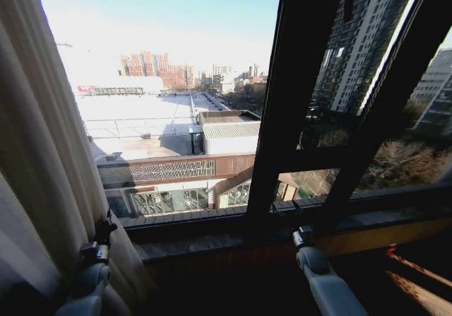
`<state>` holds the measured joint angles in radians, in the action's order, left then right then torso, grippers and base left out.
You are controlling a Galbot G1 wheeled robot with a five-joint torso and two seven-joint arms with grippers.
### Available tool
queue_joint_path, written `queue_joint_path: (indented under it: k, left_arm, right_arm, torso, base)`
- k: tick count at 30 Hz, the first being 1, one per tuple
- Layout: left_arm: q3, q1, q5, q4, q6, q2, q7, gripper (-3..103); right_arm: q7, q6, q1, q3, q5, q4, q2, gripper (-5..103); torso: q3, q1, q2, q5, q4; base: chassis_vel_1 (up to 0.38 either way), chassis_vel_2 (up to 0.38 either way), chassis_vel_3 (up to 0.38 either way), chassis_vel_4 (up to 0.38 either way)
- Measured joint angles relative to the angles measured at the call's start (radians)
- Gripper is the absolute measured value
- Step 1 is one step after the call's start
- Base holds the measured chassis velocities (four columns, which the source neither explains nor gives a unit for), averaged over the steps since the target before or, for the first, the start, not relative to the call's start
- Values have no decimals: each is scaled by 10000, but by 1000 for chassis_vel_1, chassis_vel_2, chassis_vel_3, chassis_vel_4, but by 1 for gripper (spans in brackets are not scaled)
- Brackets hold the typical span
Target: Open the curtains by pulling them apart, changing their state from closed to fully open.
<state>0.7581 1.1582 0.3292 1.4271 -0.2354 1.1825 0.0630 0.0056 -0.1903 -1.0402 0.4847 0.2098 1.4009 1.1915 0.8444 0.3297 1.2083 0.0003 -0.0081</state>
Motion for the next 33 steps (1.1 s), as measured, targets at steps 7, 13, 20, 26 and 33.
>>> queue_joint_path:
  k: [7, 13, 20, 26, 33]
  left_arm:
    - [-1, -18, -10, -75, -29, -7, 16, 0]
    - [0, -20, -9, -100, -20, -33, 29, 0]
    - [22, 1, -4, -105, -15, -52, 33, 0]
    - [47, 23, 5, -125, -25, -65, 35, 0]
    - [110, 28, 72, -183, -40, -135, 51, 0]
  right_arm:
    - [0, 0, 0, 0, 0, 0, 1, 100]
    - [0, 0, 0, 0, 0, 0, 0, 100]
    - [0, 0, 0, 0, 0, 0, 0, 100]
    - [0, 0, 0, 0, 0, 0, 0, 100]
    - [0, 0, 0, -1, 0, 1, 3, 100]
  torso:
    - [-2, -3, 1, -3, 3]
    - [0, 0, -2, -2, 0]
    - [0, 0, -2, -2, 0]
    - [-2, -1, -1, 1, 1]
    - [-3, -1, 1, -10, 7]
  base:
    - [54, 23, -41, -21]
    - [0, 0, 0, 0]
    - [55, 21, -56, -31]
    - [176, 123, -185, -126]
    - [123, 97, -116, -97]
